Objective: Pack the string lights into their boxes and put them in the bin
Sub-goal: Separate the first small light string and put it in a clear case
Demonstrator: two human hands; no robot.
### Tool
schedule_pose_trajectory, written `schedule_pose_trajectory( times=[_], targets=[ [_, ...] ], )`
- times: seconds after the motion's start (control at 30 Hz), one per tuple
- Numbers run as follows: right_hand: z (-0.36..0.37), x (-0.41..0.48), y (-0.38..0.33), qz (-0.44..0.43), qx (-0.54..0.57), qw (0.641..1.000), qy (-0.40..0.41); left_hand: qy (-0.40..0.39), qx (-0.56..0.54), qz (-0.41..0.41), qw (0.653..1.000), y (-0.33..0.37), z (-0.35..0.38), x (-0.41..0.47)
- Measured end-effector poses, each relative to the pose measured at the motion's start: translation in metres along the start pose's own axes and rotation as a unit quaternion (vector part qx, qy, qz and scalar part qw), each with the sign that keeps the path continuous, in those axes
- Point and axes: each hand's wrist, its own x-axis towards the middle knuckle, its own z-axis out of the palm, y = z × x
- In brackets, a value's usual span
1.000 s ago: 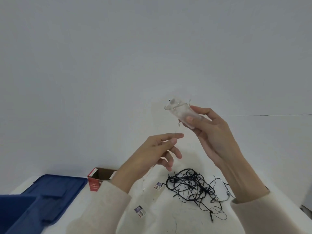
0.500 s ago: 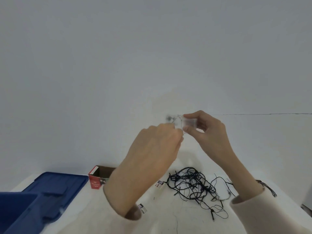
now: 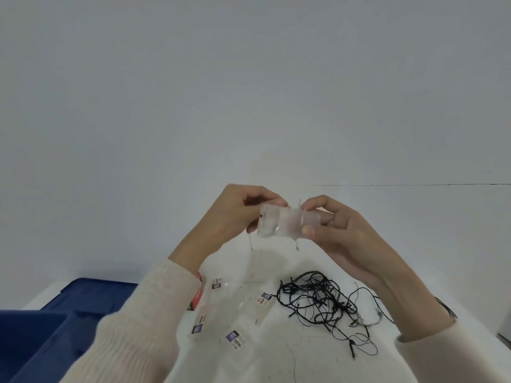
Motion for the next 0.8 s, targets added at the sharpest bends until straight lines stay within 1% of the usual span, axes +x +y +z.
schedule_pose_trajectory(
  times=[0.07, 0.17, 0.27, 0.33, 0.37, 0.47, 0.53, 0.6, 0.67, 0.73, 0.77, 0.8],
  targets=[
    [0.003, 0.006, 0.001, -0.022, 0.098, 0.995, 0.023, -0.011, -0.101, -0.039, 0.994, -0.006, 0.005, -0.005],
    [0.010, 0.012, -0.004, -0.041, 0.176, 0.979, 0.091, -0.031, -0.255, -0.095, 0.962, -0.010, 0.017, -0.011],
    [0.014, 0.016, -0.011, -0.047, 0.172, 0.969, 0.168, -0.038, -0.336, -0.136, 0.931, -0.013, 0.025, -0.016],
    [0.016, 0.017, -0.011, -0.052, 0.132, 0.971, 0.191, -0.039, -0.353, -0.155, 0.922, -0.014, 0.028, -0.021],
    [0.018, 0.017, -0.010, -0.055, 0.105, 0.972, 0.201, -0.036, -0.348, -0.164, 0.923, -0.014, 0.030, -0.023],
    [0.019, 0.017, -0.006, -0.071, 0.013, 0.968, 0.240, -0.036, -0.268, -0.177, 0.946, -0.017, 0.031, -0.028],
    [0.019, 0.017, -0.006, -0.089, -0.046, 0.958, 0.269, -0.053, -0.206, -0.183, 0.960, -0.016, 0.031, -0.032],
    [0.019, 0.016, -0.006, -0.101, -0.107, 0.944, 0.295, -0.068, -0.171, -0.188, 0.965, -0.011, 0.033, -0.036],
    [0.019, 0.016, -0.002, -0.120, -0.197, 0.919, 0.321, -0.055, -0.113, -0.177, 0.976, -0.004, 0.034, -0.040],
    [0.018, 0.017, 0.000, -0.140, -0.265, 0.891, 0.341, -0.033, 0.003, -0.145, 0.989, 0.001, 0.037, -0.045],
    [0.017, 0.017, 0.001, -0.147, -0.286, 0.883, 0.342, -0.025, 0.083, -0.120, 0.989, 0.004, 0.039, -0.047],
    [0.015, 0.017, 0.003, -0.150, -0.302, 0.879, 0.338, -0.022, 0.171, -0.091, 0.981, 0.007, 0.039, -0.050]
  ],
)
